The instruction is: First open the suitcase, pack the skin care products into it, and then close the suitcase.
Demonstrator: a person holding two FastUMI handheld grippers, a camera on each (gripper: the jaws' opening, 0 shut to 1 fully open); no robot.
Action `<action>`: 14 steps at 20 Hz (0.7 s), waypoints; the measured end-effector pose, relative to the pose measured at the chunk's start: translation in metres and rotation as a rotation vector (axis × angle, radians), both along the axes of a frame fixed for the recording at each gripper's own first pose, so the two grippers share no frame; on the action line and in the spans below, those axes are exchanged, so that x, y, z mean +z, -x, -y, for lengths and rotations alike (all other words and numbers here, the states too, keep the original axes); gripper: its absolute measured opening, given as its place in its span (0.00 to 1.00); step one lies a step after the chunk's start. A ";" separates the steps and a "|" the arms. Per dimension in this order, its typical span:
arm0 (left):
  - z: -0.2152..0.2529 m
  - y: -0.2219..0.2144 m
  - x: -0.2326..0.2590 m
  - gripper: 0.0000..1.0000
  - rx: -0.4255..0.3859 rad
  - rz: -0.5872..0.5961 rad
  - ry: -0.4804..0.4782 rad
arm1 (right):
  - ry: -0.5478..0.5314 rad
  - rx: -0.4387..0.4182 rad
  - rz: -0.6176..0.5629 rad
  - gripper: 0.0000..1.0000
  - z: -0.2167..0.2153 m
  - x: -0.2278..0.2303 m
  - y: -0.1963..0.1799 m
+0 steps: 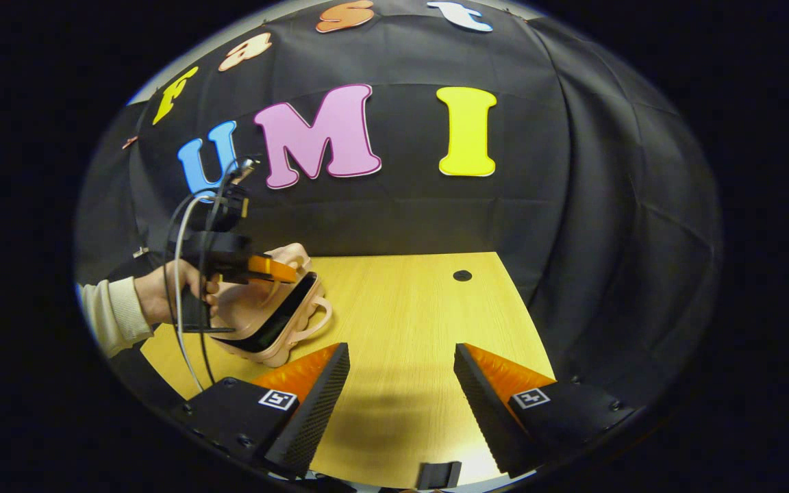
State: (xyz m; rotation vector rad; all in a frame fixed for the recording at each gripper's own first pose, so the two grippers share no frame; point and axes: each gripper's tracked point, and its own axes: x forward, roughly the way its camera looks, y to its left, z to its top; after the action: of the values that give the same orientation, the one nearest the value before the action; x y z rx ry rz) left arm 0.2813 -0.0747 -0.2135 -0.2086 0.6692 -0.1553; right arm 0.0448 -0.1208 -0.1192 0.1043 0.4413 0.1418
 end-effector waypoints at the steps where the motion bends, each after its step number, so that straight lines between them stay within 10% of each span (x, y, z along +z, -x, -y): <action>1: 0.002 0.000 -0.011 0.07 0.015 -0.024 -0.003 | -0.010 0.007 -0.003 0.97 0.000 -0.001 0.001; 5: 0.014 0.006 -0.015 0.32 0.060 -0.003 0.135 | -0.005 0.020 0.027 0.97 0.000 0.007 -0.004; 8: 0.013 0.013 0.025 0.84 0.063 0.111 0.181 | -0.023 0.016 0.046 0.97 -0.007 0.016 -0.010; 14: -0.039 0.080 0.145 0.96 0.097 0.445 0.024 | -0.024 0.010 0.127 0.97 -0.036 0.052 -0.013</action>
State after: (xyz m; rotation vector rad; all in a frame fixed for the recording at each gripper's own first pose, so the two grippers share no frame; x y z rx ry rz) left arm 0.2014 -0.0357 -0.0685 -0.2198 0.2141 -0.1114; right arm 0.0580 -0.0848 -0.0677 0.1160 0.3131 0.1625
